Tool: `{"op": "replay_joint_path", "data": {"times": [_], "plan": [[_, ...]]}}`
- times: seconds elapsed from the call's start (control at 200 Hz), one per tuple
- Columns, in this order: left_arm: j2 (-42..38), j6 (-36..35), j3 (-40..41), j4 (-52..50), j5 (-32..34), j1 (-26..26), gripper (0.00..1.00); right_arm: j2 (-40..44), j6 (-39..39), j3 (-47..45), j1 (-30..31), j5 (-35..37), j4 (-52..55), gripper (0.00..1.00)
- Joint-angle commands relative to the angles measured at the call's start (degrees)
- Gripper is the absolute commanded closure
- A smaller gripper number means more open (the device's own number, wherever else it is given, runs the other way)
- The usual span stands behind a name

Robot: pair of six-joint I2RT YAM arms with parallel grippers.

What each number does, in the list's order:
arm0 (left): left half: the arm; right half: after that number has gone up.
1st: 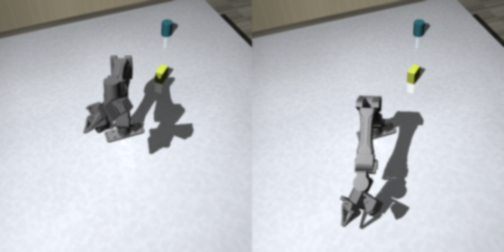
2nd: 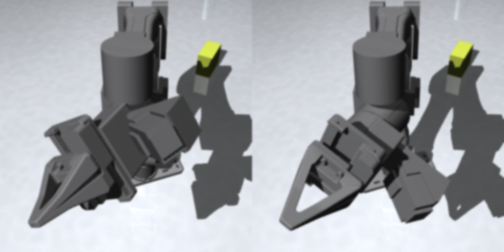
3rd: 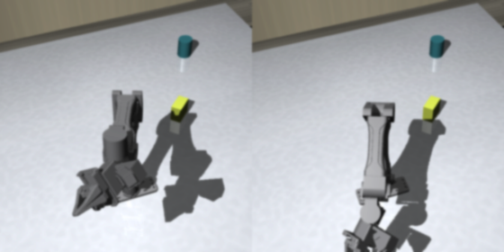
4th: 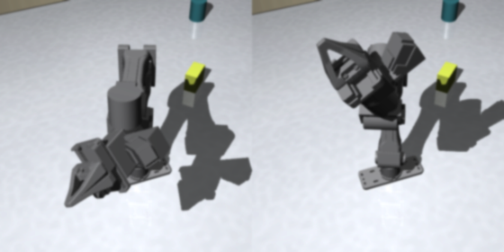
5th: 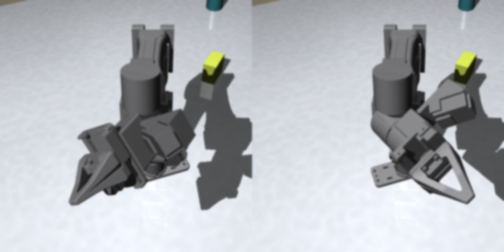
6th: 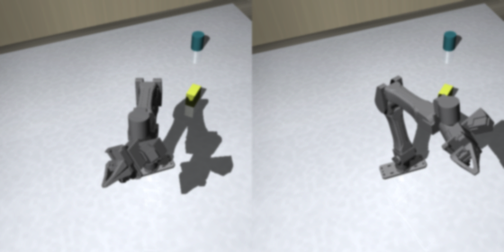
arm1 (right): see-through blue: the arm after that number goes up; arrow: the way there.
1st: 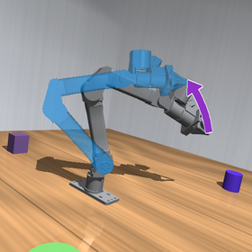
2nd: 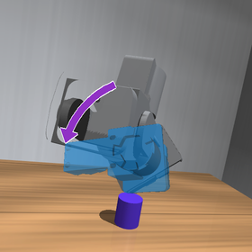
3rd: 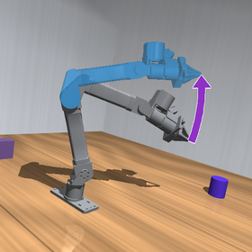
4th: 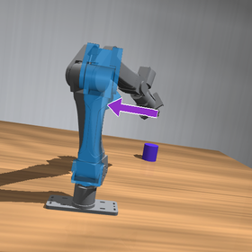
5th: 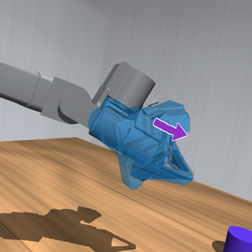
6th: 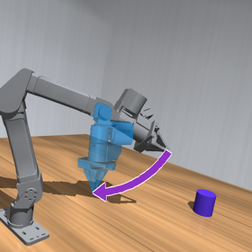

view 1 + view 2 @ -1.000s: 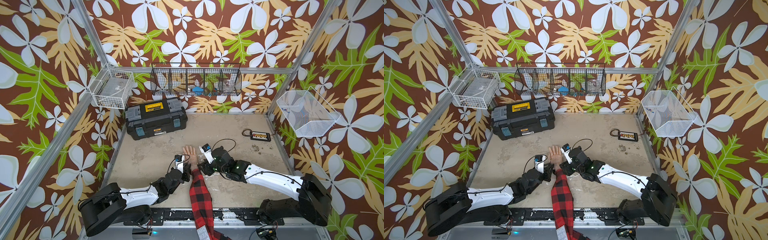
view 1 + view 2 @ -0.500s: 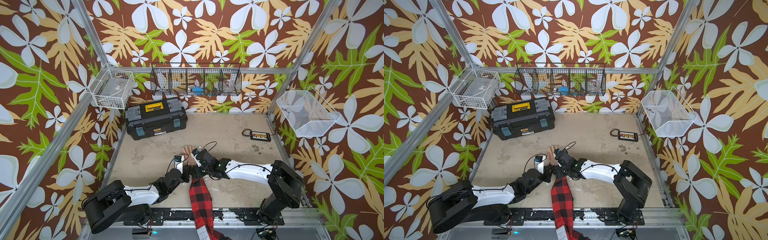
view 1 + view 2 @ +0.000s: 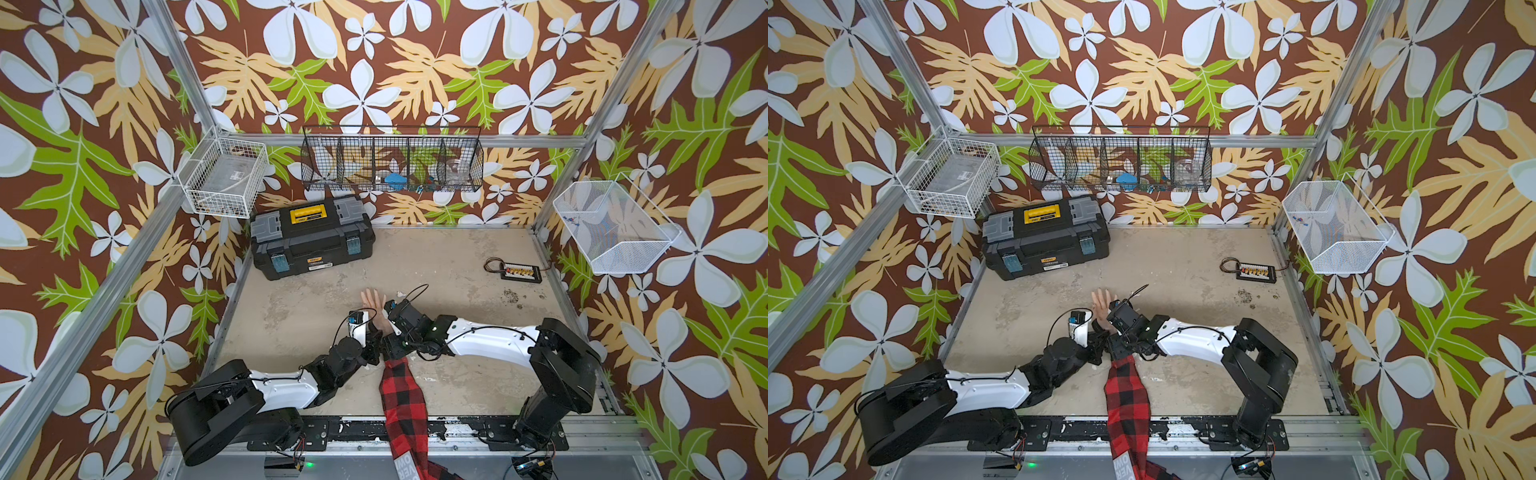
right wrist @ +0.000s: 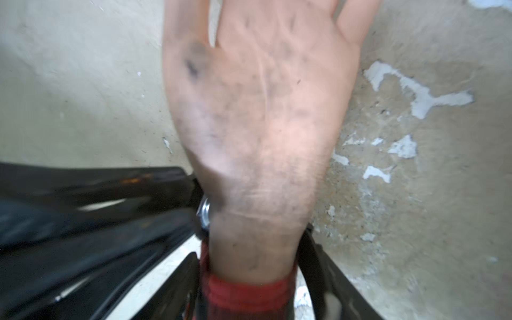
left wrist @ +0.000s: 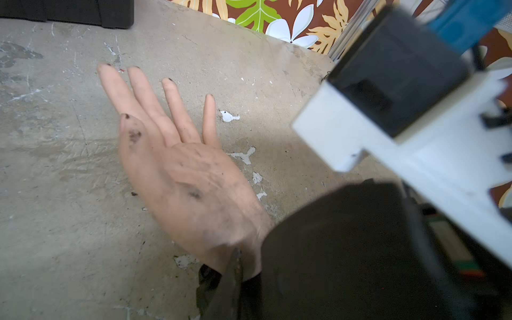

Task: Take off the watch
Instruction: Take off the watch from the hand.

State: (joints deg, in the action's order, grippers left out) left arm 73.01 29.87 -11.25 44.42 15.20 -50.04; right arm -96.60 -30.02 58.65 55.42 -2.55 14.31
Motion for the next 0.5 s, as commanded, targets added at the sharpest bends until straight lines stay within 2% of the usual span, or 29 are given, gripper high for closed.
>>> {"op": "replay_joint_path", "data": {"times": [0.0,0.24,0.495], "plan": [[0.2,0.4,0.0,0.4,-0.8,-0.1,0.86,2.3,-1.7,0.4,0.0,1.0,1.5,0.33],[0.7,0.7,0.0,0.7,-0.8,-0.1,0.89,4.1,-4.6,-1.5,0.1,-1.5,2.0,0.32],[0.7,0.8,0.0,0.6,-0.6,-0.1,0.92,5.9,-8.4,-5.4,0.7,-0.6,0.6,0.30]]}}
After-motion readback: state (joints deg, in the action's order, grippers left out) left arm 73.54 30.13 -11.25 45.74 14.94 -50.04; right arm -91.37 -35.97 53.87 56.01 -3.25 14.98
